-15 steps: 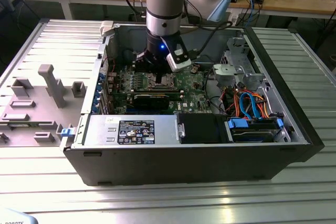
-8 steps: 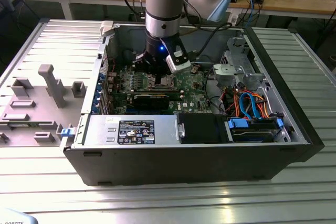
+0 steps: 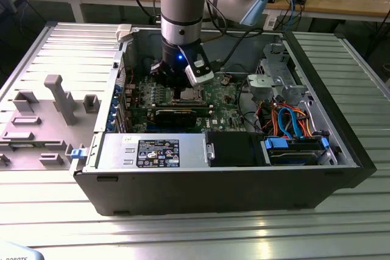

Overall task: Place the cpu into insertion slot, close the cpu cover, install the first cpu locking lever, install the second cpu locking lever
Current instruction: 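Install the second cpu locking lever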

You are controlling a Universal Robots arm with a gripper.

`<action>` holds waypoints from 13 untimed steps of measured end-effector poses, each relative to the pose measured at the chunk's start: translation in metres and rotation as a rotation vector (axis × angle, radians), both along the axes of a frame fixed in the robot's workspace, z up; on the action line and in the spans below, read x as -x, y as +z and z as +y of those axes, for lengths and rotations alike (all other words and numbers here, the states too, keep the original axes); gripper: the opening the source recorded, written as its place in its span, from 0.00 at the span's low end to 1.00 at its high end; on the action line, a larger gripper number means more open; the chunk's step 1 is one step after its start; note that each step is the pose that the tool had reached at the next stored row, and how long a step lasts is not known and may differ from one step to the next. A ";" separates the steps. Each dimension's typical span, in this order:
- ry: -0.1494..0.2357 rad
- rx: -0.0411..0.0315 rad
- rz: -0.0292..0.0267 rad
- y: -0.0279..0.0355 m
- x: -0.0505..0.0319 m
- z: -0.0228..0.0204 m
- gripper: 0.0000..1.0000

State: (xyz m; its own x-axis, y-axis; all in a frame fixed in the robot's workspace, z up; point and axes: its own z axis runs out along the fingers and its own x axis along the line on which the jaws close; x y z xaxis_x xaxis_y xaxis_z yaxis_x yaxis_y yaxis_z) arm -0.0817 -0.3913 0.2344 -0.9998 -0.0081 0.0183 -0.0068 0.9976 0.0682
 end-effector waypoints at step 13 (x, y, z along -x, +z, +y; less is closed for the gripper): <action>0.026 -0.0031 0.0180 -0.0028 0.0013 -0.0038 0.11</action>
State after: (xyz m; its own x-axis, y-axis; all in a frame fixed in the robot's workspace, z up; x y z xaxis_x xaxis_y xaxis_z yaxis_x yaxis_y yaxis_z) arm -0.0830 -0.3952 0.2316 -0.9988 -0.0340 0.0362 -0.0314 0.9969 0.0717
